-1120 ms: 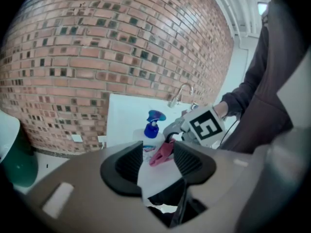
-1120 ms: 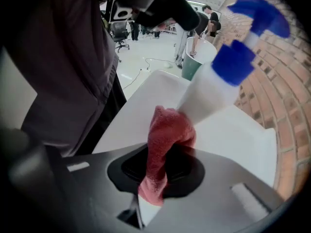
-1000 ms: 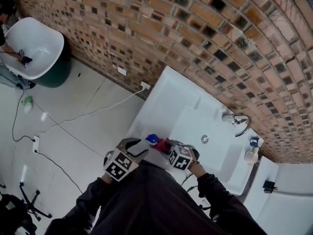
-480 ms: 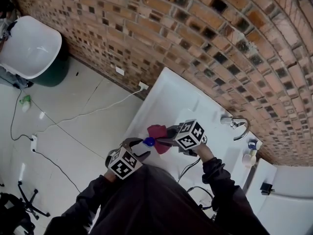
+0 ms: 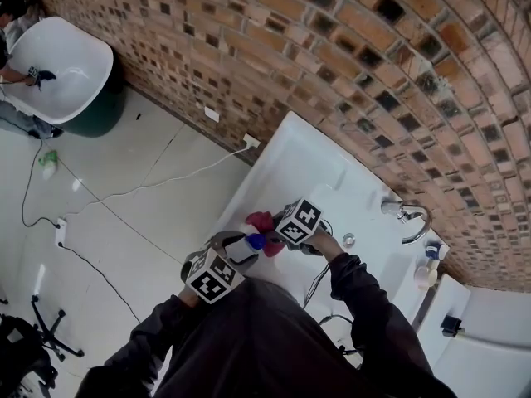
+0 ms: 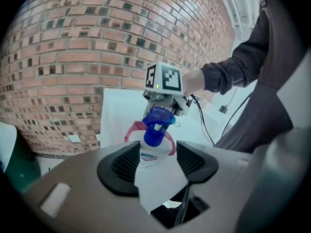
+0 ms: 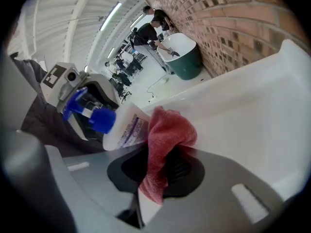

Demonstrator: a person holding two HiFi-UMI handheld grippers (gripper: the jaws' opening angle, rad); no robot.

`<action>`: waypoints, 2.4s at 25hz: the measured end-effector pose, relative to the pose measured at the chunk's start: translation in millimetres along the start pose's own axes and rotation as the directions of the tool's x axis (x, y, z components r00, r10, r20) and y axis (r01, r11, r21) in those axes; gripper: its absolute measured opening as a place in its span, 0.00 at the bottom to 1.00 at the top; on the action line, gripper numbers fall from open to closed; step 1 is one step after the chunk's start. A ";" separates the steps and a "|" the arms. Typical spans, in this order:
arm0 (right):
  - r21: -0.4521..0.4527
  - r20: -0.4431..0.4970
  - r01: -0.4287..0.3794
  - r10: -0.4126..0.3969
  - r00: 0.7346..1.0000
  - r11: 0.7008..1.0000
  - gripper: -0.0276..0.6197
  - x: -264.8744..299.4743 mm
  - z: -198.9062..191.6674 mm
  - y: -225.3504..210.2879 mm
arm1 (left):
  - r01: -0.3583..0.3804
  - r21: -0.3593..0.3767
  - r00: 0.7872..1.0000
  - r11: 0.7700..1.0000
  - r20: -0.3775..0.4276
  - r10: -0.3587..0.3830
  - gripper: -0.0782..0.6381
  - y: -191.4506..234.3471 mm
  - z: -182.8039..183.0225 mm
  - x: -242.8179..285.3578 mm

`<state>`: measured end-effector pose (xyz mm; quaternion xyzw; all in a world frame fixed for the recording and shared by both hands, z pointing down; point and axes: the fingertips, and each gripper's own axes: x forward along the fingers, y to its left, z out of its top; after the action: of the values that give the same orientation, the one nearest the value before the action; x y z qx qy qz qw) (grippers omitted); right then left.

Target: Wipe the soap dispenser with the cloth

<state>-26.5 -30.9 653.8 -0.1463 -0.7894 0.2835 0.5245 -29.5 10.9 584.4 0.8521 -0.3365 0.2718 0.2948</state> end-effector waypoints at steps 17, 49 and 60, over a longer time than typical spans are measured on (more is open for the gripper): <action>-0.314 0.044 0.391 -0.398 0.916 0.865 0.13 11.9 -2.3 21.3 | 0.001 0.083 0.996 0.997 -0.087 0.007 0.51 3.9 -0.8 1.6; -0.469 0.140 0.348 -0.320 0.937 0.812 0.14 13.2 0.4 23.3 | 0.314 0.436 0.909 0.844 -0.395 -0.134 0.42 14.3 -18.1 6.3; -0.504 0.130 0.400 -0.391 0.911 0.765 0.14 6.1 5.3 15.9 | 0.220 0.463 0.930 0.859 -0.365 -0.041 0.44 17.5 -21.4 10.9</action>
<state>-34.8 -16.6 647.2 -0.1106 -0.8536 -0.0561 0.5060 -41.2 10.6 611.7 0.8595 -0.1394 0.4719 0.1380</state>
